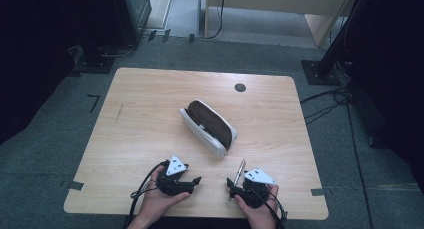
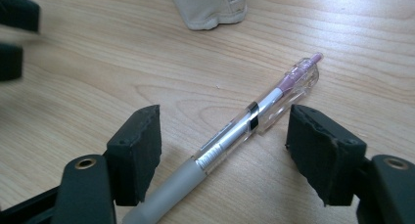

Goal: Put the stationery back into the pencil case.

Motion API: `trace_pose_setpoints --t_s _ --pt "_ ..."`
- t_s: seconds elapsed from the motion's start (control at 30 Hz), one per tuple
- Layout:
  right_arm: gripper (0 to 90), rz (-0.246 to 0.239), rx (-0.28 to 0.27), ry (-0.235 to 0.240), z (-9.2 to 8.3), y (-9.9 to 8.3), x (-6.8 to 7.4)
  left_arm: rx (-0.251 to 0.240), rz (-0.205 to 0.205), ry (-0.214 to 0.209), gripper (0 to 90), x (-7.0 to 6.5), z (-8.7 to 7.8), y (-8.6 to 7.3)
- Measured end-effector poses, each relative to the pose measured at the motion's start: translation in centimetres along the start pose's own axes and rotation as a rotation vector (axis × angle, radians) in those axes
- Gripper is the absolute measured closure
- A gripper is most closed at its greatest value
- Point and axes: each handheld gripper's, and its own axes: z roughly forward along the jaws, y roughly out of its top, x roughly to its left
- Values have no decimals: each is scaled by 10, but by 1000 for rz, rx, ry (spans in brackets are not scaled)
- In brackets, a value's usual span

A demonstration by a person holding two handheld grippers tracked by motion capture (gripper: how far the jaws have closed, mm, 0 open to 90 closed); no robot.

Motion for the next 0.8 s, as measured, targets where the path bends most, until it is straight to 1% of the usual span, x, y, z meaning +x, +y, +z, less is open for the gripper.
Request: trace_pose_setpoints --t_s 0.13,0.17,0.2,0.23,0.3,0.33,0.4,0.5,0.57,0.63,0.7,0.77,0.8 --pt "169 -59 25 -62 3 0 5 1 -30 73 286 20 -10 -6" --pt "160 -62 29 -76 4 0 5 0 -38 87 283 25 -12 -6" --pt "168 -57 29 -76 4 0 4 -5 -53 100 277 29 -15 -7" --pt "187 -55 27 -78 4 0 3 -8 -64 112 270 34 -18 -8" --pt "291 -40 15 -95 2 0 0 -13 -81 132 269 43 -24 -10" --pt "339 -36 10 -89 1 1 -2 -18 -95 143 269 47 -26 -11" --pt "451 -42 5 -78 0 1 -5 -17 -108 160 269 55 -30 -14" --pt "531 -29 0 -65 -2 1 -8 -15 -127 188 269 65 -37 -19" --pt "574 4 -4 -54 -2 2 -10 -16 -141 209 270 71 -40 -22" --pt "617 24 -6 -39 -2 3 -13 -15 -151 227 271 77 -44 -24" --pt "671 34 -6 -26 -3 5 -15 -12 -154 244 274 82 -47 -27" --pt "703 34 -4 -18 -3 7 -18 -6 -164 251 277 87 -49 -30" --pt "716 43 -2 -15 -3 8 -20 -3 -165 256 277 90 -50 -31"
